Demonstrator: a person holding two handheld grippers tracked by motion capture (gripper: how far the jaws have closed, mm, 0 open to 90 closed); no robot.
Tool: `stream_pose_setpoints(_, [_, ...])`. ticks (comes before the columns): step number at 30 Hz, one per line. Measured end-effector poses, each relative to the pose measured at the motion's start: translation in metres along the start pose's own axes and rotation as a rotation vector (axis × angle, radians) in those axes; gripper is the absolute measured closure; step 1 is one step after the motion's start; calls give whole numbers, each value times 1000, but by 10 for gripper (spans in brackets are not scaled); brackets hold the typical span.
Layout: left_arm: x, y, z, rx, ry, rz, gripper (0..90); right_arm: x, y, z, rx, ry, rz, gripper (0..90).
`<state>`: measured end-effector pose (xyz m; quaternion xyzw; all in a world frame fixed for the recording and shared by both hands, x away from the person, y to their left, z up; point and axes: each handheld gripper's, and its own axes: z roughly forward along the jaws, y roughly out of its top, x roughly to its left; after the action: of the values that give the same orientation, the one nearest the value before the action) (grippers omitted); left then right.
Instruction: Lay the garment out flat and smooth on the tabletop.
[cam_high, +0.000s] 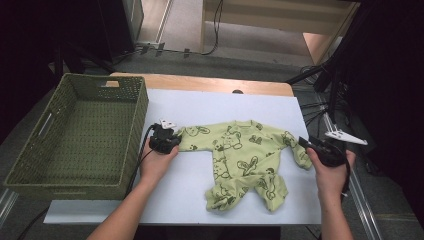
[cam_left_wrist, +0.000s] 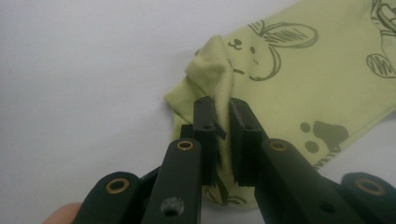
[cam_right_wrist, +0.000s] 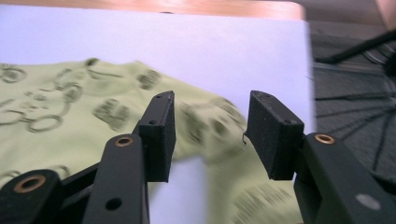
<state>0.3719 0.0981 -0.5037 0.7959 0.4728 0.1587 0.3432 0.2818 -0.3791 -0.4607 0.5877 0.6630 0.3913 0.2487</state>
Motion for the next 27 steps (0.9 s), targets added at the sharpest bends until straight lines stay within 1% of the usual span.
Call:
stream_pose_setpoints(3, [-1, 0, 0, -4, 4, 1, 824, 21, 16, 21, 17, 32, -46, 497])
stream_pose_setpoints(4, [-1, 0, 0, -5, 4, 1, 824, 27, 21, 29, 22, 41, -66, 497])
stream_pose_setpoints(6, [0, -1, 0, -7, 0, -3, 824, 37, 29, 46, 39, 52, -89, 502])
stream_pose_setpoints(8, [0, -1, 0, -7, -3, -6, 824, 43, 34, 64, 67, 69, -91, 506])
stream_pose_setpoints(12, [1, -1, 0, -10, -10, -13, 824, 48, 36, 100, 143, 76, -94, 516])
stream_pose_setpoints(15, [2, -1, 0, -10, -15, -19, 824, 51, 36, 120, 178, 78, -107, 516])
stream_pose_setpoints(19, [2, -1, 0, -12, -16, -22, 824, 57, 36, 139, 206, 85, -115, 497])
stream_pose_setpoints(21, [2, -1, 0, -15, -13, -22, 825, 58, 35, 147, 221, 87, -128, 469])
stream_pose_setpoints(23, [2, -2, 0, -20, -14, -21, 827, 61, 35, 152, 230, 88, -129, 454])
stream_pose_setpoints(26, [2, -2, -1, -22, -15, -24, 829, 64, 33, 158, 236, 119, -143, 457])
stream_pose_setpoints(27, [2, -2, -1, -20, -16, -27, 830, 66, 32, 159, 230, 113, -152, 463])
